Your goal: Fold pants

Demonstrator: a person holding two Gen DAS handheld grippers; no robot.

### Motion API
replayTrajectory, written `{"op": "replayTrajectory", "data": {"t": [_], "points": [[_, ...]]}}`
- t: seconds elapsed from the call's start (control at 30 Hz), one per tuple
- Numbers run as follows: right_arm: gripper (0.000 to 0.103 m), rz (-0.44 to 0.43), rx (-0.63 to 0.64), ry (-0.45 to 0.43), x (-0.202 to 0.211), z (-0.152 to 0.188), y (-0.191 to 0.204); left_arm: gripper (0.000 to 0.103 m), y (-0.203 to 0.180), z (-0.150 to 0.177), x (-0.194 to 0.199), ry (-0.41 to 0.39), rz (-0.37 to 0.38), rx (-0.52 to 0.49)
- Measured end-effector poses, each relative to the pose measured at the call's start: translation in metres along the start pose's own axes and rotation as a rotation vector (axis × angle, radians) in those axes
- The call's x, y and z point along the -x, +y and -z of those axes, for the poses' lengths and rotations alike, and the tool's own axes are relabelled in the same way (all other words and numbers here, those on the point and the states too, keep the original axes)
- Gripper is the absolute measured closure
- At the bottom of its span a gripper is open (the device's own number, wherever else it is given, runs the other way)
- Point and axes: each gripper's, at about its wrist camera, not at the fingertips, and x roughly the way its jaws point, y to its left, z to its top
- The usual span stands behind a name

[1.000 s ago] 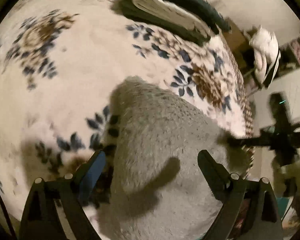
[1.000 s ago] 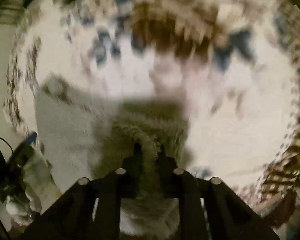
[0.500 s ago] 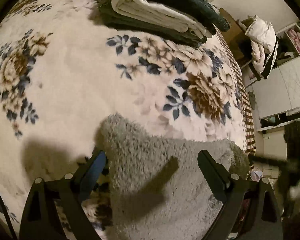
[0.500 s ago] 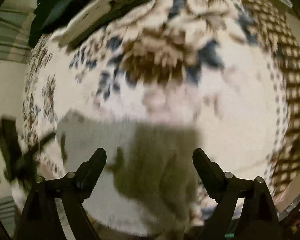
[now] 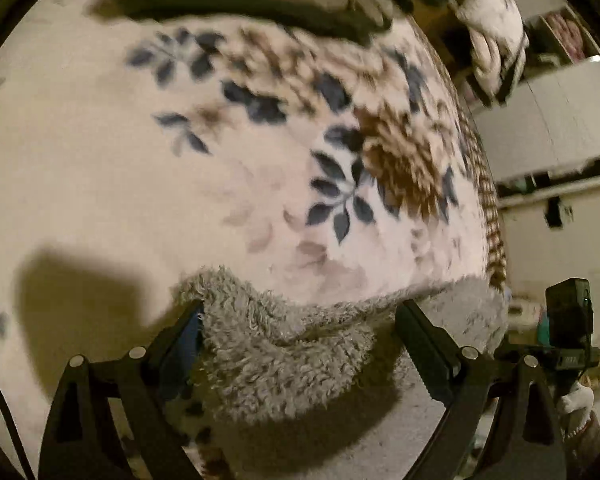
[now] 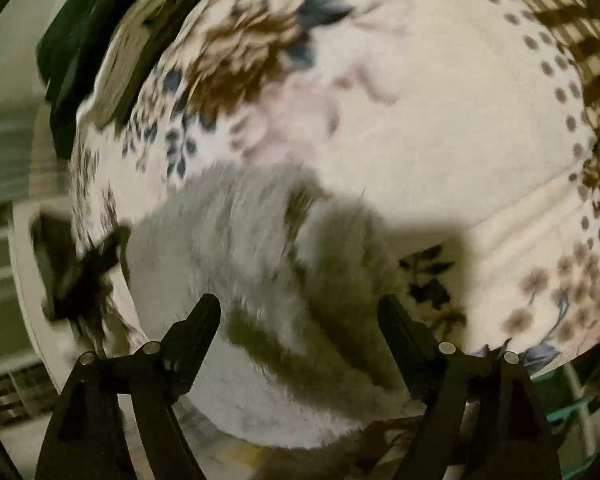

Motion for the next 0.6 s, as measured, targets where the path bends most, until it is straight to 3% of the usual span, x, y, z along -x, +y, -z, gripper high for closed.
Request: {"op": "replayTrajectory", "data": {"t": [0.1,0.13,0.17,0.23,0.3,0.37,0.47,0.53,0.6], "points": [[0.02,0.007,0.001,0.037,-0.018,0.006,-0.002,0.013,-0.002,-0.004,-0.016,0.082,0.111,-0.055],[0.02,0.012,-0.005,0.043,-0.023,0.007,-0.005,0.022,-0.003,-0.005,-0.02,0.121,0.174,-0.053],[0.02,0.011,-0.015,0.048,-0.028,0.005,-0.007,0.024,-0.003,-0.006,-0.023,0.162,0.275,-0.035],[0.02,0.002,-0.039,0.055,-0.037,0.002,-0.013,0.024,0.0,-0.009,-0.024,0.192,0.399,0.002],[0.02,0.009,-0.052,0.061,-0.043,-0.004,-0.018,0.024,0.011,-0.011,-0.032,0.231,0.448,0.064],[0.02,0.01,-0.055,0.082,-0.043,-0.008,-0.02,0.023,0.033,-0.012,-0.04,0.244,0.445,0.193],[0.017,0.021,-0.013,0.084,-0.036,-0.009,-0.009,0.017,0.049,-0.013,-0.021,0.148,0.452,0.337],[0.01,0.022,0.029,0.056,-0.027,-0.01,0.004,0.001,0.045,-0.011,0.012,0.004,0.434,0.35],[0.01,0.008,0.077,0.027,-0.016,-0.005,0.013,0.001,0.035,-0.002,0.05,-0.141,0.398,0.332]]}}
